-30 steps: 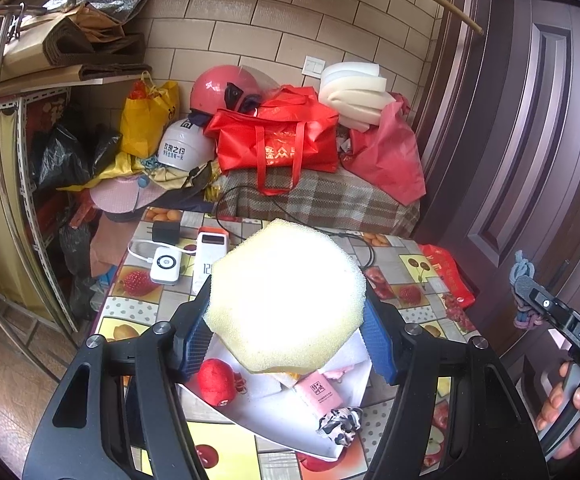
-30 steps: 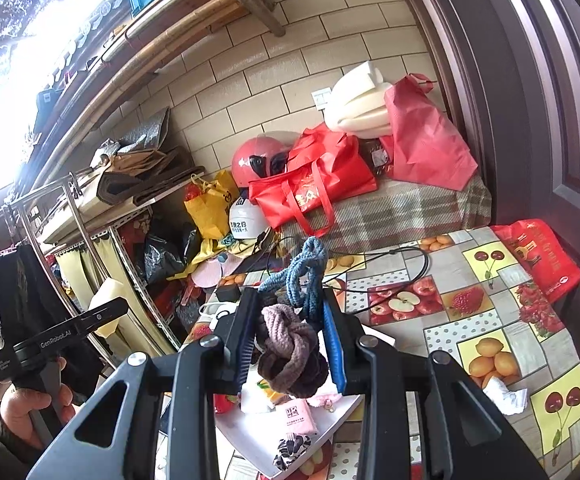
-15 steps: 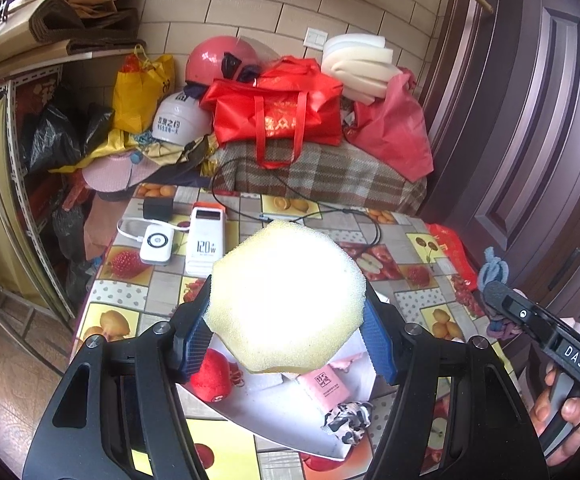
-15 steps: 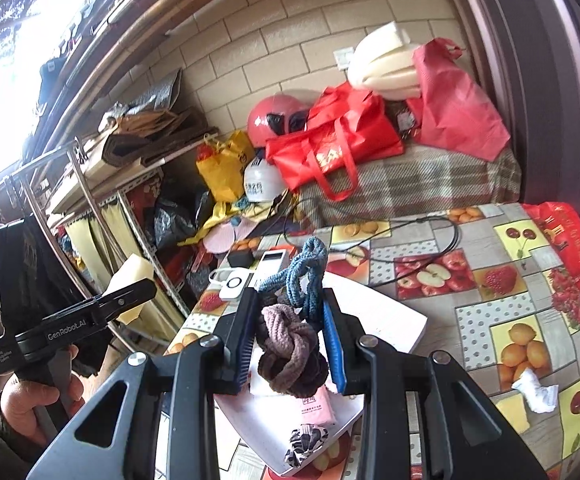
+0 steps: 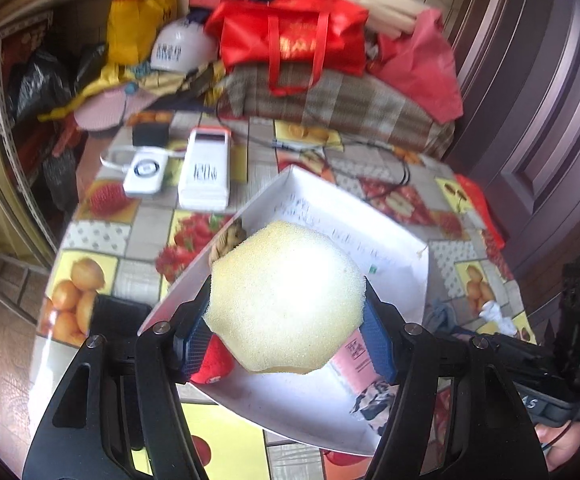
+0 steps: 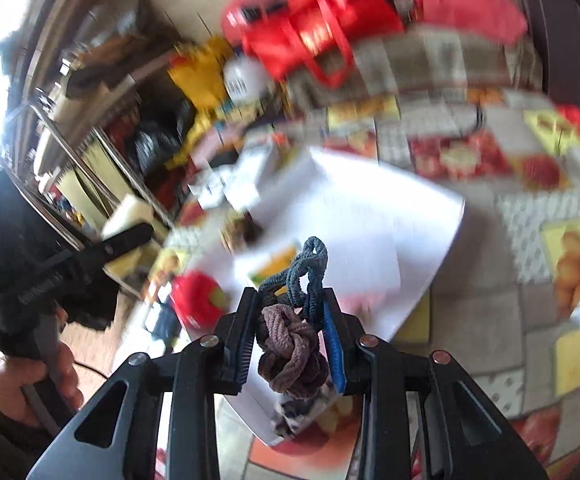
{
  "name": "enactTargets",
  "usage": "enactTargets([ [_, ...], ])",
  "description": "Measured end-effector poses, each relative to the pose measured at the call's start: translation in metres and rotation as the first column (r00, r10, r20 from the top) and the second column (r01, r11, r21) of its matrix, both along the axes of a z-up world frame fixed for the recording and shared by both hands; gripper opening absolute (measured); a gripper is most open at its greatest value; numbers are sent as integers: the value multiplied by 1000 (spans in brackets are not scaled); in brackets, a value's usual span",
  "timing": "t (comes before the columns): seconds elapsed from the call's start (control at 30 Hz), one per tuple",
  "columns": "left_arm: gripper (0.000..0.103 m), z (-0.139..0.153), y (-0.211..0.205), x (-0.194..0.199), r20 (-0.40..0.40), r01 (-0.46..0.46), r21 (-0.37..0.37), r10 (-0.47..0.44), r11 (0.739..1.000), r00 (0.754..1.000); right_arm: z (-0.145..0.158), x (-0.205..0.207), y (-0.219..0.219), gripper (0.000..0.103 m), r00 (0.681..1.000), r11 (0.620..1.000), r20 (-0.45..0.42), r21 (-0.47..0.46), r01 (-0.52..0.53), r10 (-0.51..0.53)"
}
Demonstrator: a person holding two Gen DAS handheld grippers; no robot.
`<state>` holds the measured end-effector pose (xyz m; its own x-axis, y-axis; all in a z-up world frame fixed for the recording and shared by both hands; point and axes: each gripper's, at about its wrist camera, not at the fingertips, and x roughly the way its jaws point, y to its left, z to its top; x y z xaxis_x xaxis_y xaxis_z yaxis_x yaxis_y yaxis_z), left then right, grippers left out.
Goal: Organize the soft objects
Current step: 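Lower the pale yellow sponge and rope knot into the tray and open both grippers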
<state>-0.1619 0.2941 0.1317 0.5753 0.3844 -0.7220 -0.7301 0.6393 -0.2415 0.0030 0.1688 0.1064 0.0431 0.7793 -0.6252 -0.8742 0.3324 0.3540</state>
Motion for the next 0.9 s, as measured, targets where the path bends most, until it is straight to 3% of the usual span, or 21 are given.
enactTargets([
  [0.1, 65, -23, 4, 14, -40, 21, -37, -23, 999, 999, -27, 8, 13, 32, 999, 998, -49, -70, -3, 0],
  [0.23, 65, -43, 11, 34, -84, 51, -51, -56, 997, 995, -44, 14, 30, 32, 999, 994, -49, -112, -9, 4],
  [0.43, 65, -60, 24, 62, -104, 90, -60, -96, 994, 990, -41, 30, 58, 32, 1000, 995, 0, -101, 9, -9],
  [0.57, 67, -57, 31, 69, -96, 74, -31, -77, 997, 992, -33, 40, 69, 32, 1000, 997, 16, -69, 26, -25],
  [0.7, 82, -61, 36, 69, -108, 43, -24, -46, 999, 993, -25, 39, 69, 32, 997, 999, 70, -29, 37, -35],
  [0.77, 84, -63, 38, 65, -109, 25, -24, -27, 999, 994, -25, 39, 68, 35, 996, 999, 77, -26, 46, -44],
  [0.87, 92, -64, 37, 59, -131, -5, -12, 3, 1000, 991, -26, 41, 68, 58, 997, 998, 63, -22, 51, -49],
  [0.9, 99, -63, 37, 55, -127, -14, -8, 13, 1000, 992, -26, 41, 67, 81, 997, 999, 54, -22, 50, -49],
])
